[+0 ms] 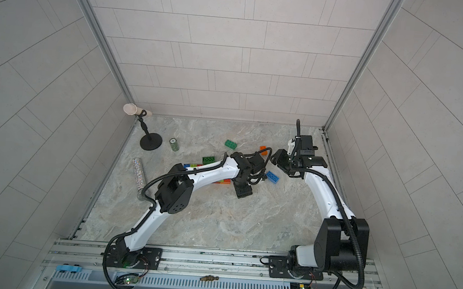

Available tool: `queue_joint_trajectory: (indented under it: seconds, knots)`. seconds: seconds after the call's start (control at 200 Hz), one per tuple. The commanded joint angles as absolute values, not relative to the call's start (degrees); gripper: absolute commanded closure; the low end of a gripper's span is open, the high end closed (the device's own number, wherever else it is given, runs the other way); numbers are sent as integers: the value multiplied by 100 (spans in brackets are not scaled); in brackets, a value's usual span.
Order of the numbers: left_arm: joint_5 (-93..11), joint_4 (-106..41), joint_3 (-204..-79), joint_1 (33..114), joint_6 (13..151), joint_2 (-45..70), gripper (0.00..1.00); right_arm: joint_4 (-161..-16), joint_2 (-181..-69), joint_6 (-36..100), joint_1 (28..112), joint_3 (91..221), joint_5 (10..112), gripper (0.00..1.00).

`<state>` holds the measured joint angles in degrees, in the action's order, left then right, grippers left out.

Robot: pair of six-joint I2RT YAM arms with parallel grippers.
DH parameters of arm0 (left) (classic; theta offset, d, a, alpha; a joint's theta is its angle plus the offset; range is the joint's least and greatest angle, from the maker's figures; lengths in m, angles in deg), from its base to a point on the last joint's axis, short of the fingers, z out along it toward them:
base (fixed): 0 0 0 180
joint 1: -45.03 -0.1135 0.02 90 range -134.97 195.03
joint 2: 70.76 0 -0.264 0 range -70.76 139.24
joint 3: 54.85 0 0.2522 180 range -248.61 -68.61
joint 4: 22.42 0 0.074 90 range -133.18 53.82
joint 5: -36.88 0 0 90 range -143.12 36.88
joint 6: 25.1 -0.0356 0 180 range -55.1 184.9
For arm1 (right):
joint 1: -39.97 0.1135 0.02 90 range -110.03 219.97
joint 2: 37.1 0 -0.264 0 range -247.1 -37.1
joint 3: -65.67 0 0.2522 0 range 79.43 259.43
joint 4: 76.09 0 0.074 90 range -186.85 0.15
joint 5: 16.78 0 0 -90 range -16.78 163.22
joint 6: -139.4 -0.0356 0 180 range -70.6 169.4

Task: Assemble a rectangle with lego
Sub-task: Place the lego brick at the center of the board, then adjust the lego brick at the center of the board.

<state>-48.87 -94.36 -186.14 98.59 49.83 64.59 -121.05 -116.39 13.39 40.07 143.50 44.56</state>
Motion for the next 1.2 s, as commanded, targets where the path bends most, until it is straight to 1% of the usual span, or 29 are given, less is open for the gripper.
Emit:
queue_joint_trajectory:
  seconds: [0.0, 0.095, 0.22, 0.32, 0.4, 0.475, 0.56, 0.635, 0.696, 0.846, 0.986, 1.046, 1.096, 1.191]
  knots:
    - [-4781, -9202, -18467, 9899, 4993, 5606, 27, -12345, -11663, 1564, 4032, 14403, 4655, 45]
    - [-4815, -9027, -17963, 9845, 5126, 4910, 27, -12566, -11689, 1693, 4040, 14365, 4718, 45]
    - [-4935, -8334, -16463, 9492, 5478, 3515, 27, -12685, -11585, 1762, 4257, 14048, 4804, 46]
    - [-5313, -7625, -15125, 8953, 5796, 2185, 27, -12711, -11715, 1811, 5066, 13860, 5170, 45]
    - [-5926, -6816, -14068, 8436, 6134, 1108, 26, -12823, -12031, 1962, 5825, 13922, 5730, 43]
    - [-5745, -5784, -13020, 7772, 6295, 98, 24, -12985, -12457, 2185, 6391, 14147, 6151, 39]
    - [-5385, -5149, -12379, 7042, 6617, -636, 21, -13249, -12997, 2477, 6859, 14571, 6414, 35]
    - [-5267, -5091, -12251, 6618, 6835, -799, 21, -13423, -13409, 2671, 7122, 14912, 6576, 35]
    - [-5167, -5168, -12260, 6471, 6876, -756, 21, -13488, -13695, 2782, 7236, 15112, 6570, 36]
    - [-5033, -5196, -12249, 6461, 6977, -607, 21, -13596, -14270, 2925, 7376, 15458, 6500, 44]
    - [-4961, -5176, -12249, 6449, 6996, -562, 21, -13598, -14542, 2963, 7389, 15519, 6466, 52]
    - [-4954, -5192, -12266, 6453, 6965, -554, 21, -13583, -14582, 2978, 7383, 15497, 6447, 58]
    - [-4957, -5214, -12284, 6448, 6955, -539, 21, -13568, -14566, 2966, 7364, 15456, 6365, 64]
    - [-4937, -5244, -12310, 6447, 6931, -520, 22, -13467, -14448, 2937, 7279, 15341, 5994, 76]
